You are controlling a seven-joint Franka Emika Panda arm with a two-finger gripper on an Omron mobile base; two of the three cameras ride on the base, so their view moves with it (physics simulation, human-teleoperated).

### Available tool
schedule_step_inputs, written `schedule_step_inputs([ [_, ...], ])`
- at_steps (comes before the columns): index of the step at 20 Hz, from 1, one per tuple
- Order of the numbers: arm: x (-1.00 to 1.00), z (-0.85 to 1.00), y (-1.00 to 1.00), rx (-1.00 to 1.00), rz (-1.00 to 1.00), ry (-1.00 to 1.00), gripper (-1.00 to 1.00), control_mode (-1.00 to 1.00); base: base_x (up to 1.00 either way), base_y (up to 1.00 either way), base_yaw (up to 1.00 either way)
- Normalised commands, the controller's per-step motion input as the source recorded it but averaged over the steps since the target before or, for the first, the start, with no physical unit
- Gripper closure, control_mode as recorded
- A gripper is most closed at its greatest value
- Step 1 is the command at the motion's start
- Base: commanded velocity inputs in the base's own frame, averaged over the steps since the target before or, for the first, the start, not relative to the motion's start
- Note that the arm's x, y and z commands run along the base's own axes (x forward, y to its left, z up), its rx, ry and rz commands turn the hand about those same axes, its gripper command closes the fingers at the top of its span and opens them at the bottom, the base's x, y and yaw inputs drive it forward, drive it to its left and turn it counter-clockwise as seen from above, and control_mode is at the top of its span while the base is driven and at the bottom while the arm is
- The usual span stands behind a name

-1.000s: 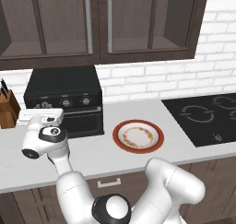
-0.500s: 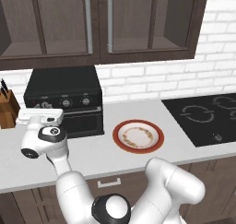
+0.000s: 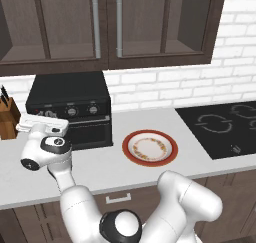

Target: Pick up the kebab skewer and baguette bread, and place them inside the toaster oven. Close the toaster oven door and start by setting the timer.

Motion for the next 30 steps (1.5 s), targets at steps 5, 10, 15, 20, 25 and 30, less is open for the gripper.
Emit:
schedule_step_inputs([
  [5,0.00,0.00,0.00,0.19,0.00,0.00,1.00,-1.00,0.00,0.00,0.00],
  [10,0.00,0.00,0.00,0.18,-0.01,0.00,1.00,-1.00,0.00,0.00,0.00],
  [15,0.00,-0.07,0.00,0.12,0.00,0.00,1.00,-1.00,0.00,0.00,0.00],
  [20,0.00,-0.21,0.00,0.04,0.00,0.00,1.00,-1.00,0.00,0.00,0.00],
  [25,0.00,-0.30,0.00,0.02,0.00,0.03,1.00,-1.00,0.00,0.00,0.00],
  [30,0.00,-0.27,0.07,0.04,0.00,0.03,1.00,-1.00,0.00,0.00,0.00],
])
